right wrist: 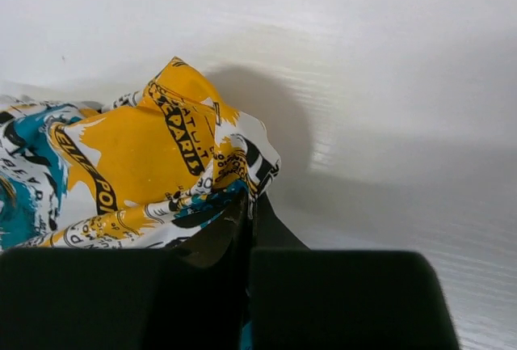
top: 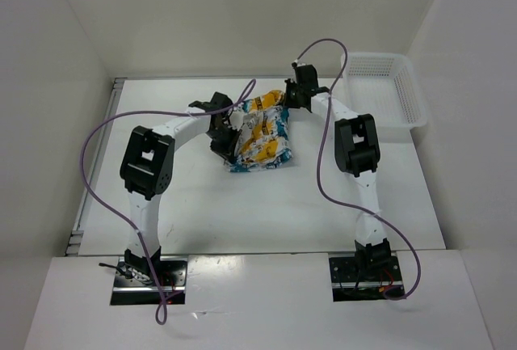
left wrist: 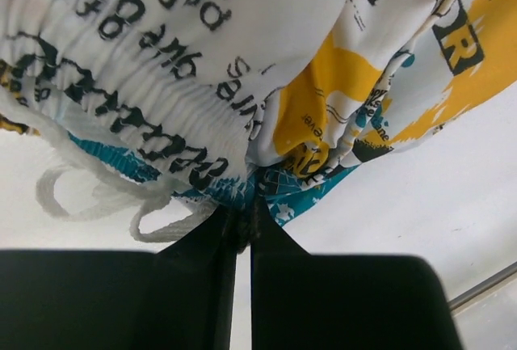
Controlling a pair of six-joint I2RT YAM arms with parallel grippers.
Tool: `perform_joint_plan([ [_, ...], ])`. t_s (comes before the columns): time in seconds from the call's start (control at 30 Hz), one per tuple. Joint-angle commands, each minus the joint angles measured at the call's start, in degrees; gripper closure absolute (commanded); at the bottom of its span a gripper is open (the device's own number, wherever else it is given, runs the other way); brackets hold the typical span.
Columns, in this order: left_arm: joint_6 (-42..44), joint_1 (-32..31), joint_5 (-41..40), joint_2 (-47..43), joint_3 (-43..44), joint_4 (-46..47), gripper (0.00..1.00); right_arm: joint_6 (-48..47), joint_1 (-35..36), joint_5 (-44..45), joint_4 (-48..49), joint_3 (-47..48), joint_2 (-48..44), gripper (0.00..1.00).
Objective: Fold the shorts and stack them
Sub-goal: Fold the shorts
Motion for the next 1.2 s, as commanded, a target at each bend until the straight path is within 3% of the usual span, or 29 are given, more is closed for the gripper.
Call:
perform_joint_plan([
  [0.0,0.32,-0.30,-3.40,-1.85,-2.12,-5.90,0.90,1.63,-1.49,3.48,2.77,3.91,-0.09,1.00],
  [0.07,0.32,-0.30,-2.79,-0.54,-1.16,-5.90,0.73,0.85,-1.49,1.03,2.77,2.33,-0.09,1.00],
  [0.17,0.32,-0.30,-2.78,0.08,2.27,-5.90,0.55,-2.66,-1.49,-3.88,2.77,1.62,-1.31,0.60],
  [0.2,0.32,-0.30,-2.78,0.08,3.58,-5.90,0.52,-3.29,-1.49,-4.78,2.77,1.62,-1.32,0.42],
  [0.23,0.32,-0.30,-2.78,0.08,4.12,-5.90,0.49,-4.08,-1.49,-5.40,2.77,1.10,-2.10,0.37],
  [0.3,0.32,-0.30,-2.78,-0.70,4.65,-5.90,0.40,-6.80,-1.49,-6.10,2.77,1.10,-4.03,0.32],
  [0.4,0.32,0.23,-3.31,-2.64,7.81,-6.43,0.36,-11.71,-1.49,-7.77,1.20,-0.39,-8.06,0.30],
  [0.43,0.32,1.18,-2.26,-3.69,8.77,-6.43,0.28,-12.43,-1.49,-8.74,0.06,-2.57,-9.30,0.30],
  [0.6,0.32,4.70,-0.06,-5.02,13.09,-2.66,0.15,-19.71,-2.11,-17.16,-3.99,-16.37,-19.50,0.28],
  [0.83,0.32,5.24,-5.85,5.16,18.53,1.82,0.17,-27.10,-0.71,-20.34,-7.07,-33.17,-27.77,0.26],
  [1.03,0.32,6.47,-5.86,10.89,24.59,4.29,0.31,-27.64,-0.17,-24.20,-7.77,-41.26,-30.32,0.24],
  [1.13,0.32,6.47,-6.38,13.43,25.39,4.29,0.44,-27.64,-0.17,-27.01,-7.77,-43.37,-30.84,0.40],
  [1.17,0.32,6.47,-6.38,13.44,25.39,4.29,0.53,-28.16,-0.17,-28.16,-8.73,-43.38,-30.85,0.51],
])
